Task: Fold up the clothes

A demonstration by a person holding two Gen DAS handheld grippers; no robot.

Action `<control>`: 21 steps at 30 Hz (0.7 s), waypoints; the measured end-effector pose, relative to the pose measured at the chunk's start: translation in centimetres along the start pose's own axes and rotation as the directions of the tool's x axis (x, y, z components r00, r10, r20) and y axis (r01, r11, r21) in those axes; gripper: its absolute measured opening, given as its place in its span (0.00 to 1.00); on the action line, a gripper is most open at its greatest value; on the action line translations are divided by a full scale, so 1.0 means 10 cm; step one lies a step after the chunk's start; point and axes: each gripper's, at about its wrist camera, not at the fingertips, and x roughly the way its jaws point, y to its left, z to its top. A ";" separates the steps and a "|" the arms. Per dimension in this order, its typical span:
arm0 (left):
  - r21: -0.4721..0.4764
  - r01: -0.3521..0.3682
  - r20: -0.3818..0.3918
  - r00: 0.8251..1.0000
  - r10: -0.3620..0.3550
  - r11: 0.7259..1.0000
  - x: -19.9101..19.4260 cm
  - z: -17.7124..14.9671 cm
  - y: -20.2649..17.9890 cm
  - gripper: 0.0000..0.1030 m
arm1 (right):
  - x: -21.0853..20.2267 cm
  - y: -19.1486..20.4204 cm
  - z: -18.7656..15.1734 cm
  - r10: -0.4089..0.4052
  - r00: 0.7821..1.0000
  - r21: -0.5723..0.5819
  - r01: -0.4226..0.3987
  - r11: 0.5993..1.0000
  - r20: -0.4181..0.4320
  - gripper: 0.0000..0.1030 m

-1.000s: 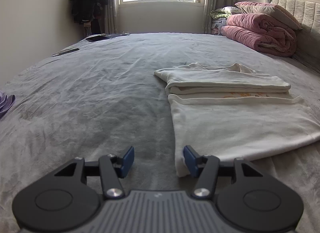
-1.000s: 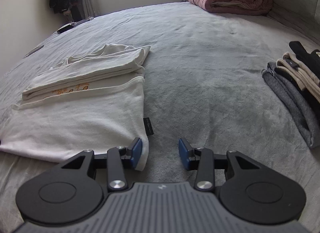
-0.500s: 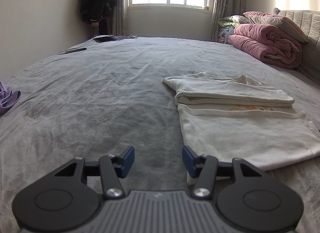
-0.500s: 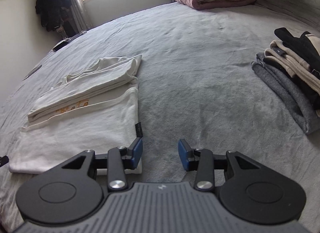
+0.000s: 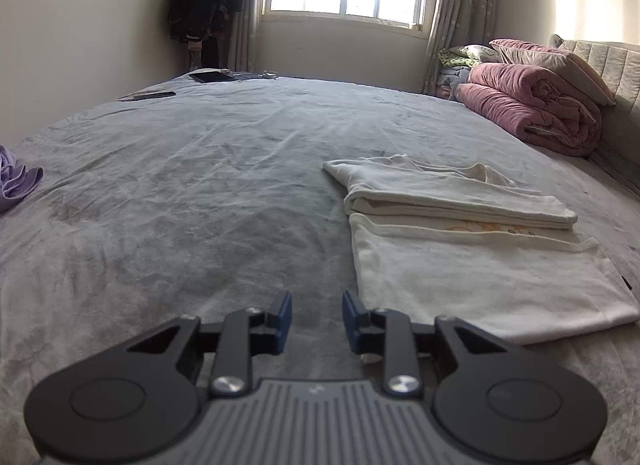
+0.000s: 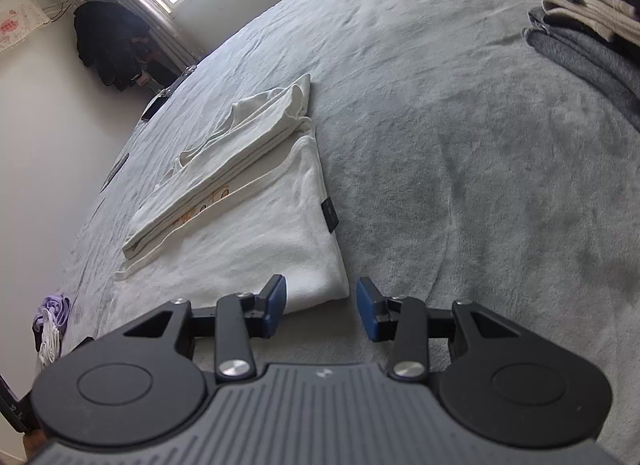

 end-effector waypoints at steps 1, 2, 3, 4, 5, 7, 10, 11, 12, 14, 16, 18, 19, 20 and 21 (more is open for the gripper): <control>-0.023 0.015 -0.008 1.000 -0.015 1.000 0.00 0.00 0.02 0.24 | 0.01 -0.01 0.00 -0.001 1.000 0.013 0.001 1.000 -0.003 0.40; -0.052 0.034 -0.019 0.999 -0.035 0.998 0.00 0.00 0.05 0.24 | 0.01 -0.02 0.00 0.002 1.000 0.026 -0.002 1.000 -0.004 0.40; -0.081 0.052 -0.029 0.998 -0.055 0.995 0.00 -0.01 0.08 0.24 | 0.02 -0.03 -0.01 0.006 1.000 0.039 -0.005 0.999 -0.004 0.40; -0.108 0.066 -0.038 0.997 -0.071 0.992 0.01 -0.01 0.10 0.24 | 0.02 -0.04 -0.01 0.010 1.000 0.051 -0.010 0.999 -0.003 0.41; -0.136 0.080 -0.048 0.995 -0.087 0.988 0.02 -0.02 0.13 0.24 | 0.02 -0.05 0.00 0.015 1.000 0.062 -0.015 0.998 -0.001 0.41; -0.185 0.101 -0.066 0.991 -0.115 0.977 0.05 -0.03 0.17 0.24 | 0.02 -0.06 -0.01 0.014 1.000 0.072 -0.015 0.997 0.002 0.41; -0.255 0.126 -0.092 0.984 -0.154 0.959 0.10 -0.05 0.24 0.24 | 0.03 -0.05 -0.01 0.013 1.000 0.071 -0.013 0.997 0.003 0.41; -0.278 0.134 -0.101 0.981 -0.168 0.951 0.11 -0.06 0.25 0.24 | 0.03 -0.05 -0.01 0.013 1.000 0.074 -0.013 0.997 0.002 0.41; -0.300 0.142 -0.108 0.977 -0.182 0.943 0.12 -0.06 0.27 0.24 | 0.03 -0.06 -0.01 0.014 1.000 0.077 -0.014 0.997 0.002 0.41; -0.355 0.164 -0.125 0.967 -0.221 0.920 0.16 -0.08 0.31 0.30 | 0.02 -0.06 -0.01 0.010 1.000 0.075 -0.010 0.997 0.003 0.41; -0.385 0.173 -0.131 0.962 -0.239 0.906 0.18 -0.09 0.32 0.36 | 0.02 -0.05 -0.01 0.002 1.000 0.064 -0.002 0.998 0.004 0.40; -0.400 0.176 -0.135 0.959 -0.248 0.900 0.20 -0.10 0.32 0.36 | 0.03 -0.03 -0.02 -0.003 1.000 0.051 0.003 0.999 0.005 0.40; -0.399 0.176 -0.136 0.959 -0.248 0.900 0.20 -0.10 0.32 0.37 | 0.04 -0.02 -0.01 -0.004 1.000 0.049 0.004 0.999 0.006 0.40; -0.400 0.178 -0.136 0.959 -0.250 0.899 0.21 -0.10 0.32 0.37 | 0.04 -0.03 -0.01 -0.003 1.000 0.052 0.003 0.999 0.006 0.40; -0.402 0.180 -0.136 0.958 -0.253 0.898 0.21 -0.10 0.32 0.39 | 0.05 -0.03 -0.01 -0.001 1.000 0.058 0.001 0.998 0.006 0.40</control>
